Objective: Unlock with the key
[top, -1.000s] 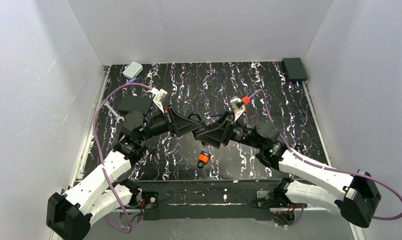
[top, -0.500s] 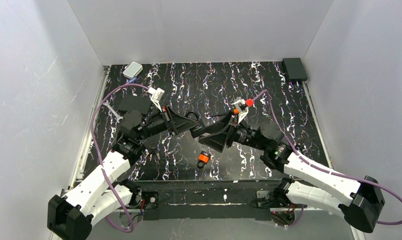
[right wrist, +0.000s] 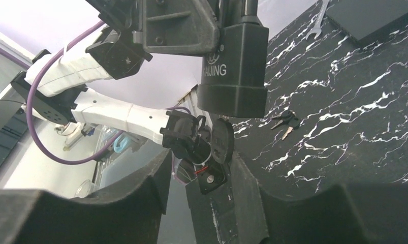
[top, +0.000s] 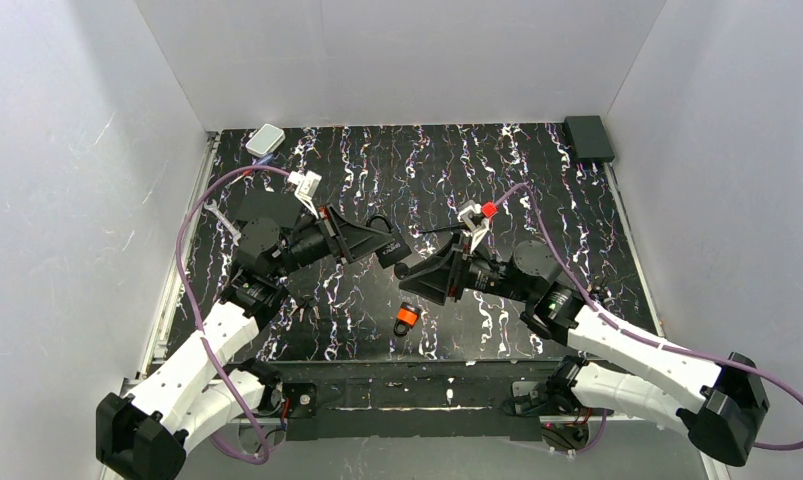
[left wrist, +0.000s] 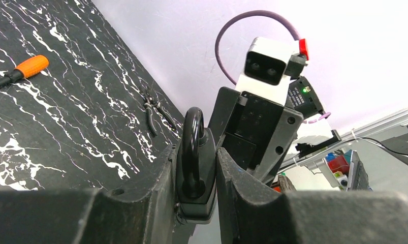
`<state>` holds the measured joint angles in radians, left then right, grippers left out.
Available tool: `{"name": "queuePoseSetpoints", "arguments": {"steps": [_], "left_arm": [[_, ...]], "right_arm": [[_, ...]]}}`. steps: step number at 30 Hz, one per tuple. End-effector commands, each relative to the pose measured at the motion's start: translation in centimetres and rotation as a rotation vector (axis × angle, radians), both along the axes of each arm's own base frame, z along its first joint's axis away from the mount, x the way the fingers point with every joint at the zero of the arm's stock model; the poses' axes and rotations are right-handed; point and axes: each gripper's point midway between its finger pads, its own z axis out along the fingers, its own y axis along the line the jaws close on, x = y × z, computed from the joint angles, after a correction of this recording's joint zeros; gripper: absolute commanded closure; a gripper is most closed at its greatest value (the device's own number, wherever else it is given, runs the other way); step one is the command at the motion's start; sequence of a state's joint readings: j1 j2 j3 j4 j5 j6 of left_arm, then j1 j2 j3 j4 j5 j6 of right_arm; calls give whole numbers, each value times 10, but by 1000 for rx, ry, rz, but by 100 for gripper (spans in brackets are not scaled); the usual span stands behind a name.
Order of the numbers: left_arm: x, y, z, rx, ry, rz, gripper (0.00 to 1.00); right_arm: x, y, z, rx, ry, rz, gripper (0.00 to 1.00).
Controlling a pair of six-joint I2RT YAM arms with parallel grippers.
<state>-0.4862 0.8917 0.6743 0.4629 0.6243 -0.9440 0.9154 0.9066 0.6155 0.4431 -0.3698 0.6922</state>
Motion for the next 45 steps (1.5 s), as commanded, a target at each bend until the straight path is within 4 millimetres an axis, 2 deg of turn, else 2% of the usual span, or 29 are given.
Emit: {"name": "queuePoseSetpoints", "arguments": {"steps": [1,4,9,16,17,20,23,28,30,31,35,40,45], "left_arm": [[-5,7,49,-79,-136,22,100],[-6,8,48,-79,-135,22,100],[-7,8,47,-81,-131,23,100],[-10,8,44,-80,-125,14,100],[-10,8,44,-80,-124,13,100],[-10,8,42,-79,-118,12,100],[-12,8,39,-78,-110,2,100],[-19,8,24,-88,-99,-19,100],[-16,9,17,-86,-75,-7,100],[-9,8,5,-76,-35,13,100],[6,7,-23,-39,30,67,100],[15,8,-36,-10,56,102,100],[22,10,-45,11,80,143,100]], "right_arm": [[-3,6,26,61,-48,35,49],[4,7,27,67,-51,5,51],[14,7,29,79,-52,-49,63],[20,8,30,87,-43,-75,66],[20,8,30,90,-44,-78,70],[20,9,34,109,-51,-73,89],[19,10,40,134,-62,-65,99],[35,19,61,201,-25,-106,99],[48,24,53,114,-48,-148,99],[62,26,39,-12,-96,-200,99],[86,21,29,-182,-182,-310,99],[95,24,19,-301,-247,-369,99],[94,30,16,-360,-299,-399,99]]}}
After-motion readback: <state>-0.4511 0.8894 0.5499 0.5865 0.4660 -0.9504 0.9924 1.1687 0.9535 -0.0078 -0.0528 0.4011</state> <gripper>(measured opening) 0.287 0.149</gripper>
